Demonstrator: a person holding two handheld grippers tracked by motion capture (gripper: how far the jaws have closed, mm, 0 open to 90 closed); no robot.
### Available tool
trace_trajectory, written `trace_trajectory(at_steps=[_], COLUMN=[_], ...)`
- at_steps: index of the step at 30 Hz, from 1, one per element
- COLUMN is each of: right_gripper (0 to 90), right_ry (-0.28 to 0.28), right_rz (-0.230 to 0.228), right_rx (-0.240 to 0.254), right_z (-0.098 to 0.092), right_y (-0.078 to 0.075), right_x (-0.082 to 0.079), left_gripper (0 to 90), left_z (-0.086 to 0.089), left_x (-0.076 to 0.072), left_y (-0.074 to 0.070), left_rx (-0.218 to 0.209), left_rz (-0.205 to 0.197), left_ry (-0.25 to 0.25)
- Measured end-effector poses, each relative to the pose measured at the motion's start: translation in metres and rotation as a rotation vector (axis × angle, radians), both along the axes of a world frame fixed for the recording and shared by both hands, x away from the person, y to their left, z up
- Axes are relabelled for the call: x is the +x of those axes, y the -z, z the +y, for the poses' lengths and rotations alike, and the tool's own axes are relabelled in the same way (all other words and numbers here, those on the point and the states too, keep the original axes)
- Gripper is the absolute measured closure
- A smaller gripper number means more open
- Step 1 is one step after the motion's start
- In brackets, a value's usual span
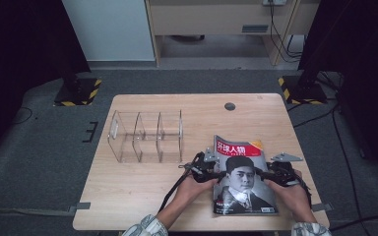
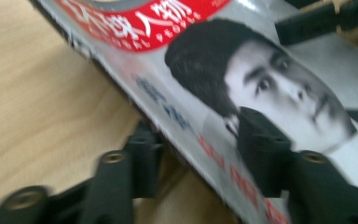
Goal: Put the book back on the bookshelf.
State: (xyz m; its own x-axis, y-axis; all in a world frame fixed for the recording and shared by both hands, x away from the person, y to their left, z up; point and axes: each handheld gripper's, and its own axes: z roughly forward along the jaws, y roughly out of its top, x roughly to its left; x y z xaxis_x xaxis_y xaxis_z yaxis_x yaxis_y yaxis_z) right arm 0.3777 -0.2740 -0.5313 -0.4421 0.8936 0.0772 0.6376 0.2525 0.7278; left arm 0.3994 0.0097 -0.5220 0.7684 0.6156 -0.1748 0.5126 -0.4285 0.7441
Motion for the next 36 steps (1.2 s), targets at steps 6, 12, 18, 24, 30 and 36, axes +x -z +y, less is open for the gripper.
trace_trajectory(at_steps=[6,12,18,24,30,36], right_gripper=[44.8,45.0,45.2,45.3,45.6,46.0], right_ry=[-0.012,-0.015,-0.02,-0.03,-0.036,-0.039], right_rz=[-0.001,-0.011,-0.02,-0.026,-0.031,-0.042], right_rx=[0.002,0.008,0.011,0.006,0.012,0.018], right_z=[0.0,0.0,0.0,0.0,0.0,0.001], right_y=[0.0,0.001,0.002,0.002,0.003,0.004], right_x=[0.0,0.001,0.001,0.001,0.001,0.002], left_gripper=[28.7,24.4,27.8,35.7,44.3,44.5], left_z=[-0.009,-0.02,-0.024,-0.027,-0.031,-0.037], left_x=[0.02,0.037,0.047,0.056,0.063,0.068], left_y=[-0.006,-0.01,-0.016,-0.016,-0.017,-0.019], left_rx=[-0.035,-0.022,-0.026,-0.019,-0.056,-0.048], left_rz=[0.045,0.043,0.025,0.017,0.028,0.037], left_ry=[-0.019,0.007,-0.018,-0.035,-0.041,-0.026])
